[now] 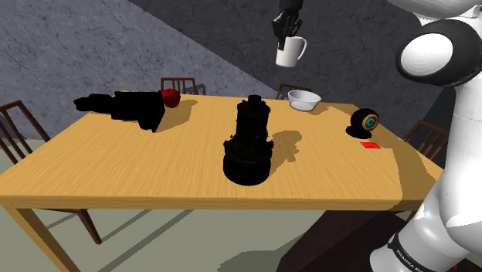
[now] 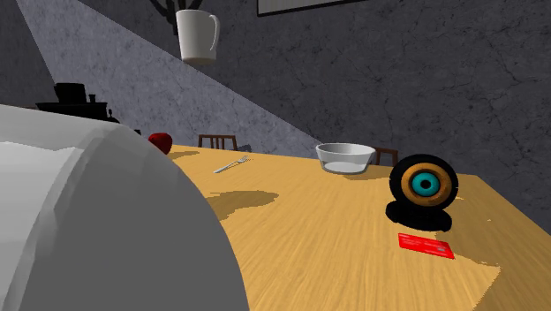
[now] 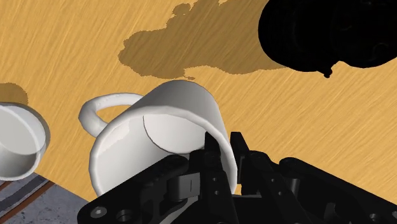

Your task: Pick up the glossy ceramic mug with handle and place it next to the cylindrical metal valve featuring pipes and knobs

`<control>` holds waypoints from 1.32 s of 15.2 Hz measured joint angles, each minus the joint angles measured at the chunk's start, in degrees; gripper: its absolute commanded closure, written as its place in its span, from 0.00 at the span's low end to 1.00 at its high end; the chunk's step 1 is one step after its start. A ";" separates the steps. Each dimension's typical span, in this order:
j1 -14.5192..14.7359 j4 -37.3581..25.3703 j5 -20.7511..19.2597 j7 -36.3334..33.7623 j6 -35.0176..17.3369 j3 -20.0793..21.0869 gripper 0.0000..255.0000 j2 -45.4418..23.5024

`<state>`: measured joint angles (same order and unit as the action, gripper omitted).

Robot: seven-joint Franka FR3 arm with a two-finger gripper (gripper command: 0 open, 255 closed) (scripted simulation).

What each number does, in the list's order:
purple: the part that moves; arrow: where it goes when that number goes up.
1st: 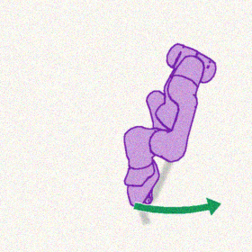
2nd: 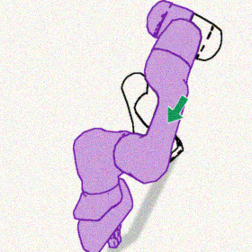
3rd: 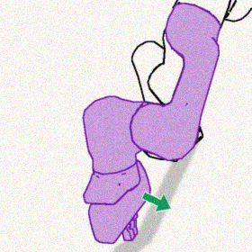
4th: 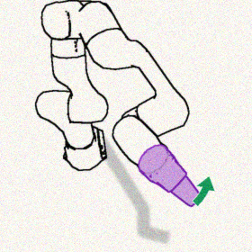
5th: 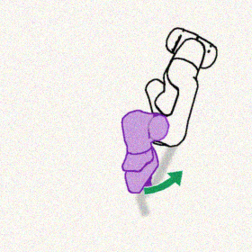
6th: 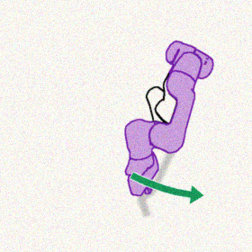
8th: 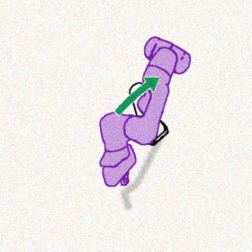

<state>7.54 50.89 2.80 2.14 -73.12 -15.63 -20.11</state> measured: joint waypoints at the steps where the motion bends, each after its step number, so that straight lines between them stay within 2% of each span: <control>1: 0.29 2.09 -0.25 -0.10 -1.30 0.00 1.00 0.82; 12: 2.55 22.10 -2.44 -1.35 -14.00 0.28 1.00 8.27; 20: 3.10 31.21 -3.05 -1.94 -21.04 0.45 1.00 10.38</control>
<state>10.63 82.09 -0.25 0.20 -94.17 -15.18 -9.73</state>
